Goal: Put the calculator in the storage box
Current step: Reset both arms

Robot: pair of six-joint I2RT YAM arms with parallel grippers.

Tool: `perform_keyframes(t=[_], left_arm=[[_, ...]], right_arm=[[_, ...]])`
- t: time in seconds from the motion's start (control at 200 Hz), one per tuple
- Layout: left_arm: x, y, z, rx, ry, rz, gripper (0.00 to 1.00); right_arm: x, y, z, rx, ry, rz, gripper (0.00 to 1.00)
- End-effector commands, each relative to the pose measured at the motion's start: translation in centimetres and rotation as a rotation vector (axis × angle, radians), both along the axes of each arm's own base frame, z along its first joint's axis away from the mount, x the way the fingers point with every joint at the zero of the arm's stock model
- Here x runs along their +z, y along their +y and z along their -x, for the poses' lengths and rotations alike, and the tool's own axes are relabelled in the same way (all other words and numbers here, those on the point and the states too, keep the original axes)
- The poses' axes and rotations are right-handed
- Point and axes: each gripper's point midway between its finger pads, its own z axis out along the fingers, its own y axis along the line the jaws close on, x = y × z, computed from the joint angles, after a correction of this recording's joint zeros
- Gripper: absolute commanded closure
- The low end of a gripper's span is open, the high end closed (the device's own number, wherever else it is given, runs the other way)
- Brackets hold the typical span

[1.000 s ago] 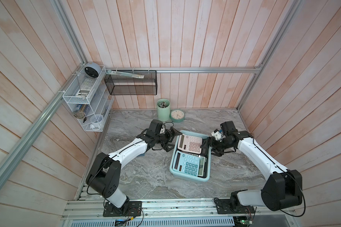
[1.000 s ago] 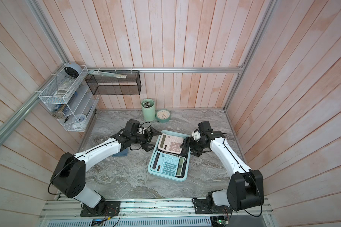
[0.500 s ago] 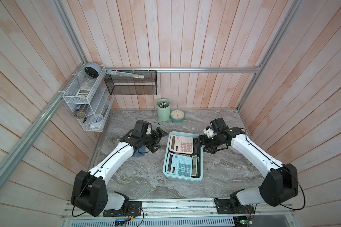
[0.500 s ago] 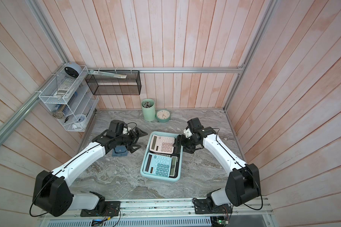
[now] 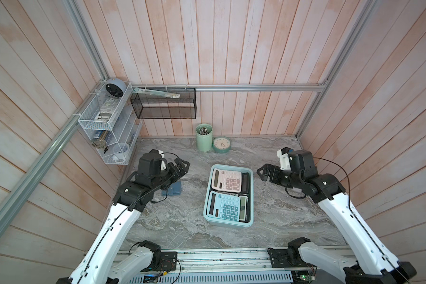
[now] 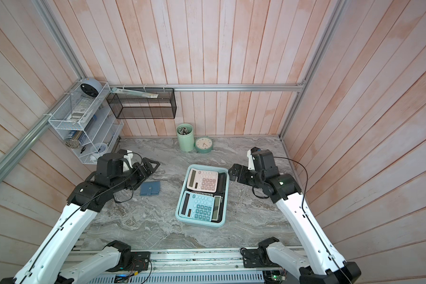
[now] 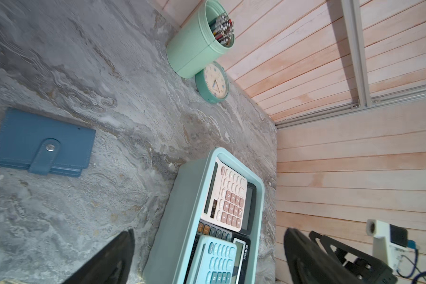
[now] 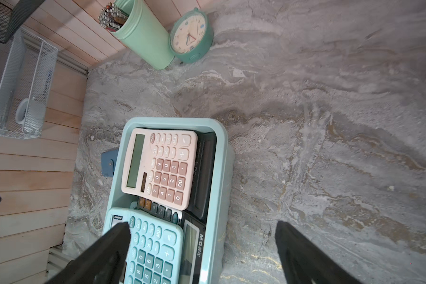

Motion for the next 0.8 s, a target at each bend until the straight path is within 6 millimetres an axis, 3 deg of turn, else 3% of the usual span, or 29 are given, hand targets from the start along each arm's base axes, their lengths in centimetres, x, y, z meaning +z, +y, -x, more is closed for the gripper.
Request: perform_keyframes(t=[0.0, 0.125, 0.24, 0.34, 0.46, 0.545, 0.705, 0.795], left_arm=[[-0.7, 1.4, 0.2, 0.021, -0.127, -0.134, 0.0], [-0.8, 0.9, -0.1, 0.014, -0.298, -0.171, 0.0], [-3.3, 1.7, -1.2, 0.05, -0.363, -0.254, 0.0], [-5.5, 3.2, -2.3, 0.101, -0.421, -0.372, 0.0], [-6.5, 6.6, -4.1, 0.178, -0.426, -0.447, 0.0], [-7.4, 8.8, -5.7, 0.2, -0.394, -0.477, 0.0], [-11.2, 13.7, -7.7, 0.297, -0.294, -0.631, 0.0], [-12.7, 14.4, -8.1, 0.279, -0.326, -0.67, 0.0]], right_arm=[[0.4, -1.8, -0.9, -0.037, -0.177, 0.089, 0.02], [1.0, -3.0, -0.7, -0.059, -0.362, 0.111, 0.02], [0.8, -4.3, -0.6, -0.09, -0.478, 0.17, 0.02], [-0.3, -5.8, -0.7, -0.131, -0.551, 0.257, 0.02], [-1.8, -9.3, -1.3, -0.269, -0.585, 0.342, 0.02], [-3.6, -12.0, -2.7, -0.351, -0.565, 0.301, 0.02], [-8.3, -17.5, -4.8, -0.541, -0.497, 0.207, 0.02], [-10.5, -19.4, -5.0, -0.621, -0.481, 0.228, 0.02]])
